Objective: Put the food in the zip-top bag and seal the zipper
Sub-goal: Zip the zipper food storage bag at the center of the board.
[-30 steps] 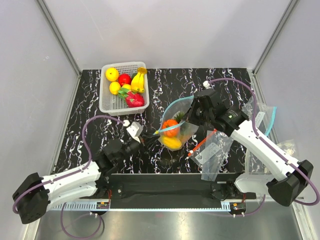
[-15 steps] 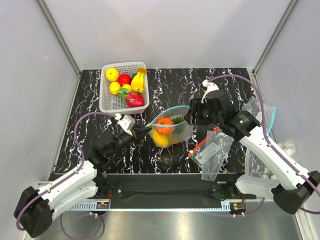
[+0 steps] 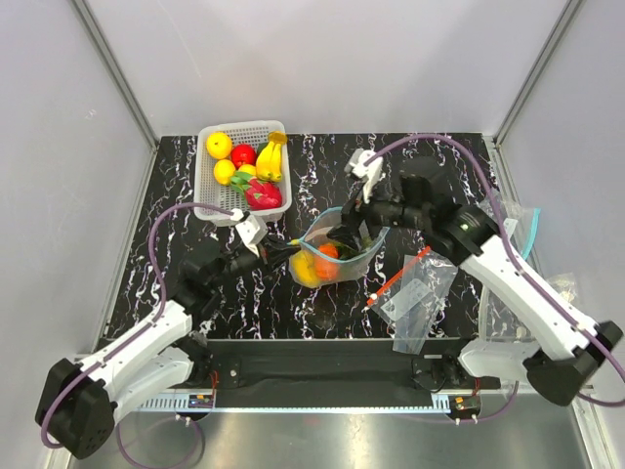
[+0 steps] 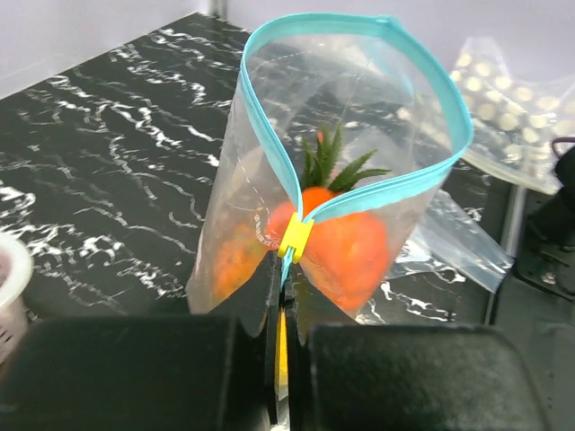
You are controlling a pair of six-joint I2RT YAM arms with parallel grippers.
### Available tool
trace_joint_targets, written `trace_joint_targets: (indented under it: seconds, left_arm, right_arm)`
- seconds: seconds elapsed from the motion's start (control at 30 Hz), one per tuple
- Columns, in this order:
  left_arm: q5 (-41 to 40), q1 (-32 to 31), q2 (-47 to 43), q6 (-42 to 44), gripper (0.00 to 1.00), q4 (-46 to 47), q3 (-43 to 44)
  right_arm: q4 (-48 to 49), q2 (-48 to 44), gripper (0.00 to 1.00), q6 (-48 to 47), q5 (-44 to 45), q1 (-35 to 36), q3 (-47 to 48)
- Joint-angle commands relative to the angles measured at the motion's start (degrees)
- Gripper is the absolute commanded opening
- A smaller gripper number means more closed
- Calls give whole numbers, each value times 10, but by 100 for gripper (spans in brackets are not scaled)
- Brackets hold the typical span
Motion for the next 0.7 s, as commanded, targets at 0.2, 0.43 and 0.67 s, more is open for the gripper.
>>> trace_joint_targets:
  seconds: [0.2, 0.43, 0.67]
  left_arm:
    - [139, 23, 49, -57, 0, 82, 33]
    - [152, 30, 64, -92, 0, 88, 42]
    - [105, 32, 29, -109, 0, 111, 12]
  right_arm:
    - [38, 69, 73, -171, -127, 40, 20]
    - [-2, 128, 58, -232, -148, 55, 52]
    - [-72, 204, 45, -258, -143, 69, 125]
